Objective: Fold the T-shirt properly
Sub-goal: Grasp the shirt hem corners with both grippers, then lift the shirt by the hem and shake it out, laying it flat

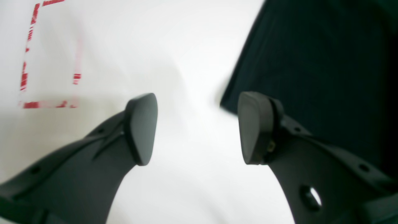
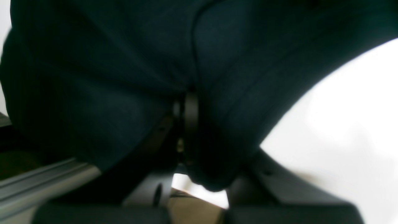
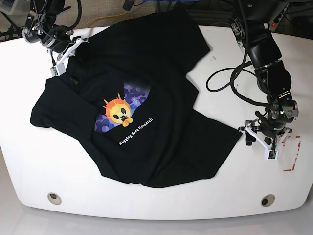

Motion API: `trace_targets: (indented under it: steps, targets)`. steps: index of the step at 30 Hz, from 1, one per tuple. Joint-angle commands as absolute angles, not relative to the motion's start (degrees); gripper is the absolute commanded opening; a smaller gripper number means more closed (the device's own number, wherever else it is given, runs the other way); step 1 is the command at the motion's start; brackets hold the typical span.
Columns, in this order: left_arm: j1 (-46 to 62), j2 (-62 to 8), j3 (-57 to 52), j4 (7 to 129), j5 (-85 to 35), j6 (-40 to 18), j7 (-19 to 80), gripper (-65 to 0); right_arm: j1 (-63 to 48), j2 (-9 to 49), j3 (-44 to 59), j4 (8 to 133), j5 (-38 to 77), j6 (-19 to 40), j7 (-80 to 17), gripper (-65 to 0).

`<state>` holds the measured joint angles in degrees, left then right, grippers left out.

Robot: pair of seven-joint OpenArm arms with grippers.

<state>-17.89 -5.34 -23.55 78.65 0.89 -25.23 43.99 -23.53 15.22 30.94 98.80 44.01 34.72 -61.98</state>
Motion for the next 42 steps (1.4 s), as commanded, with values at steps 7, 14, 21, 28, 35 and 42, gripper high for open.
trace_targets:
  steps: [7,14,21,28,35,42]
  targets:
    - [-19.1,-3.2,-23.5,70.1,0.6,-24.7,36.7,-16.1,-21.3,17.9,31.4,99.6,45.3,34.9,-61.2,-65.0]
    - [-19.5,-2.5,-23.2,62.8,0.7,-24.6,31.4,-13.2,-20.3,17.8,31.4,99.3,45.3,34.8,-61.2,-65.0]
    - [-21.8,-2.9,-23.2,56.2,0.7,-24.6,29.5,-13.2,-19.7,17.5,31.4,96.8,45.5,34.8,-61.2,-65.0]
    - [-21.8,-2.9,-23.1,53.9,0.4,-24.7,29.7,-14.6,-19.6,17.5,31.4,96.8,45.4,34.8,-61.2,-65.0]
    - [-23.6,-2.9,-21.0,47.7,0.4,-24.9,27.8,-46.9,-19.5,17.6,31.9,97.2,45.7,34.9,-61.2,-65.0]
    - [-23.7,-2.9,-17.9,45.1,0.4,-24.9,24.2,-65.0,-19.0,17.6,34.1,98.0,45.8,35.0,-61.2,-65.0]
